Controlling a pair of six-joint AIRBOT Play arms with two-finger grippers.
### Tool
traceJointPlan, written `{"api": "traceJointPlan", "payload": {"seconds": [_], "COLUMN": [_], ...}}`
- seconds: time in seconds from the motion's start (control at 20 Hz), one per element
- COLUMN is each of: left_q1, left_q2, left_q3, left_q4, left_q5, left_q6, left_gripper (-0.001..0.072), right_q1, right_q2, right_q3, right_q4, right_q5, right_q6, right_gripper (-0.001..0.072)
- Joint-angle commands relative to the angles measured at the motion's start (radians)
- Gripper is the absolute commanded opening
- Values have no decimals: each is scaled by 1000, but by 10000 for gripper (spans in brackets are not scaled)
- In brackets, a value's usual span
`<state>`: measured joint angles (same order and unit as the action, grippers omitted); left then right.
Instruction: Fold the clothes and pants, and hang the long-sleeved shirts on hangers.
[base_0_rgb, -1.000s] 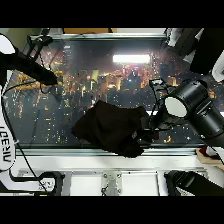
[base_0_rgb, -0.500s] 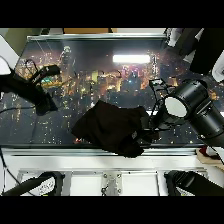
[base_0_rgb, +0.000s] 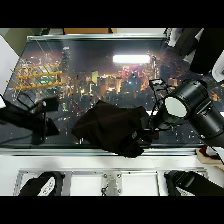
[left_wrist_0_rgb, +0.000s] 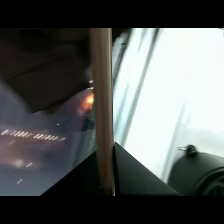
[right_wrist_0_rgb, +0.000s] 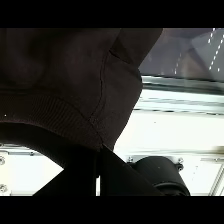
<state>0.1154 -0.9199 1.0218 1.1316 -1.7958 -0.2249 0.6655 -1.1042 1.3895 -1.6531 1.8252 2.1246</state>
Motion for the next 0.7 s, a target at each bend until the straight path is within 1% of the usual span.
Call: {"api": "traceJointPlan", "payload": {"seconds": [0.0, 0.25, 0.4, 0.65], "left_q1": [-74, -133, -134, -135], "left_q2": [93, 122, 83, 26], "left_q3": [-133, -213, -220, -219], "left_q4": [-7, -8, -8, -11], "left_q5": [3, 13, 29, 106], "left_q6": [19, 9, -27, -34], "left_gripper": [14, 14, 14, 14], "right_q1": [1, 1, 1, 1], "right_q2": [-1, -1, -1, -1], "right_q3": [0, 0, 0, 0], "right_q4": [0, 0, 1, 1], "right_q5": [0, 0, 0, 0], "right_q6": [0, 0, 0, 1], "right_gripper": [19, 19, 19, 19]}}
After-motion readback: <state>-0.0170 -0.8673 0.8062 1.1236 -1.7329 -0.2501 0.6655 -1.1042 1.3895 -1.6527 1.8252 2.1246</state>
